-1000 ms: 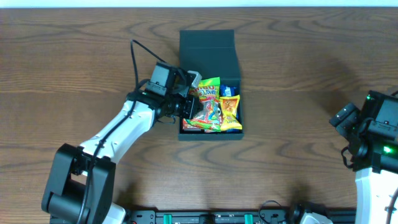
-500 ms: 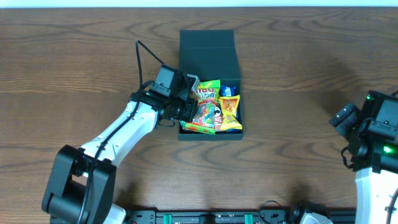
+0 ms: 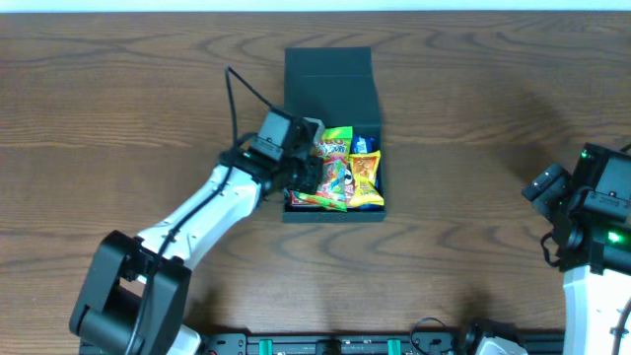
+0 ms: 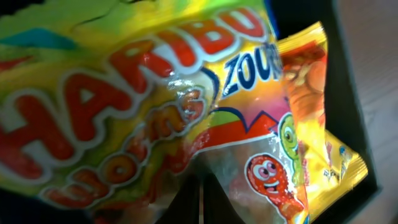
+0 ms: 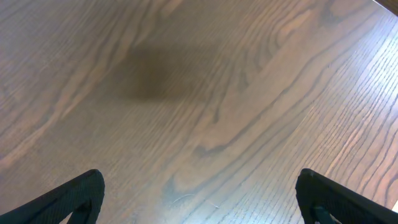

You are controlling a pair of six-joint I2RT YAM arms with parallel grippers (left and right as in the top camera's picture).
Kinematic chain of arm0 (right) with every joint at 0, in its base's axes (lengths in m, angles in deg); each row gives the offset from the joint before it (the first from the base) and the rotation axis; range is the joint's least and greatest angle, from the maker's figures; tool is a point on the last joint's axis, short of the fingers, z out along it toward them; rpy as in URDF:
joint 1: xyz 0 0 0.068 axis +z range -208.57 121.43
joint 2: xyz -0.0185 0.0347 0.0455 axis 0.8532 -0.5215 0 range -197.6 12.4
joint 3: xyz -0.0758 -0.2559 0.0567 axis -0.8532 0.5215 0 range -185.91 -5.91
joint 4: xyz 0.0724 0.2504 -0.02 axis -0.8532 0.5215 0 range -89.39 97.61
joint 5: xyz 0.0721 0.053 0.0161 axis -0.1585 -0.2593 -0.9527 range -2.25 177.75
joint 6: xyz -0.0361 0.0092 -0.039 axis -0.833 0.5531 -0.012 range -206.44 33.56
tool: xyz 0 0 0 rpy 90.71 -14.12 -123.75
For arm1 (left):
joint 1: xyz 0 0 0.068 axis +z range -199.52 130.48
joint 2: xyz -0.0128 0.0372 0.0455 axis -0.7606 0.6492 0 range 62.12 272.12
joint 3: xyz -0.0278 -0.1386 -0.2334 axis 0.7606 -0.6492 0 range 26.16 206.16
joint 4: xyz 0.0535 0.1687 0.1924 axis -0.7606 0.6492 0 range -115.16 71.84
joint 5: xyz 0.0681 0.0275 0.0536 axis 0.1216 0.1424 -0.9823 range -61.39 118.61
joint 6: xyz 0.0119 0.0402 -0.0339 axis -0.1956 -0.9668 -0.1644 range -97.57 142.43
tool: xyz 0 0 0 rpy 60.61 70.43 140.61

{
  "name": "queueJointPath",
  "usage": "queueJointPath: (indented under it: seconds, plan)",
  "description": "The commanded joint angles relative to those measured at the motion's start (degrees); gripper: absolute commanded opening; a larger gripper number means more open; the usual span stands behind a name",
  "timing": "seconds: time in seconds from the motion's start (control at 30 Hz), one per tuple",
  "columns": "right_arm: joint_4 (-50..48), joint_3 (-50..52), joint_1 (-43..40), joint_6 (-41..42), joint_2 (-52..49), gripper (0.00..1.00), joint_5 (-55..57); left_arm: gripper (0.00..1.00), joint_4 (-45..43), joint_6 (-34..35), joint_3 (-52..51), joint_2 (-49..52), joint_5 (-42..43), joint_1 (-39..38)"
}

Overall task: Pack container
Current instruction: 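Push the gummy bag down into the box with the left gripper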

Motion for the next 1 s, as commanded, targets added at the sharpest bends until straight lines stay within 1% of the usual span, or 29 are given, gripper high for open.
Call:
queueJointPath:
  seconds: [0.0, 0.13, 0.3, 0.43, 0.53, 0.63, 0.8, 0.97]
  plan:
    - [0.02, 0.09, -0.39, 0.79, 0.09, 0.99, 0.57, 0.06, -0.94, 4.11, -2.23, 0.13, -4.61, -3.50]
    - [0.02, 0.09, -0.42, 0.79, 0.09, 0.99, 0.57, 0.06, -1.64, 4.17, -2.21, 0.13, -5.95, -4.13]
    - [0.02, 0.11, -0.42, 0.79, 0.09, 0.99, 0.57, 0.06, -1.66, 4.92, -1.95, -0.98, -6.67, -2.91]
    - [0.02, 0.09, -0.42, 0.79, 0.09, 0.99, 0.57, 0.06, -1.77, 4.76, -0.59, -6.16, -8.90, -2.32]
    - [0.02, 0.09, -0.42, 0.79, 0.09, 0.99, 0.57, 0.06, -1.86, 4.50, 0.39, -11.10, -14.10, -2.34]
    - [0.02, 0.09, -0.42, 0.79, 0.09, 0.99, 0.57, 0.06, -1.92, 4.46, 0.61, -13.90, -14.97, -2.34]
    - [0.02, 0.09, -0.42, 0.79, 0.09, 0.99, 0.57, 0.06, -2.05, 4.55, 0.59, -12.00, -13.53, -2.54]
    - [0.02, 0.09, -0.42, 0.79, 0.09, 0.99, 0.57, 0.06, -5.25, 4.79, 0.59, -7.52, -12.61, -3.54]
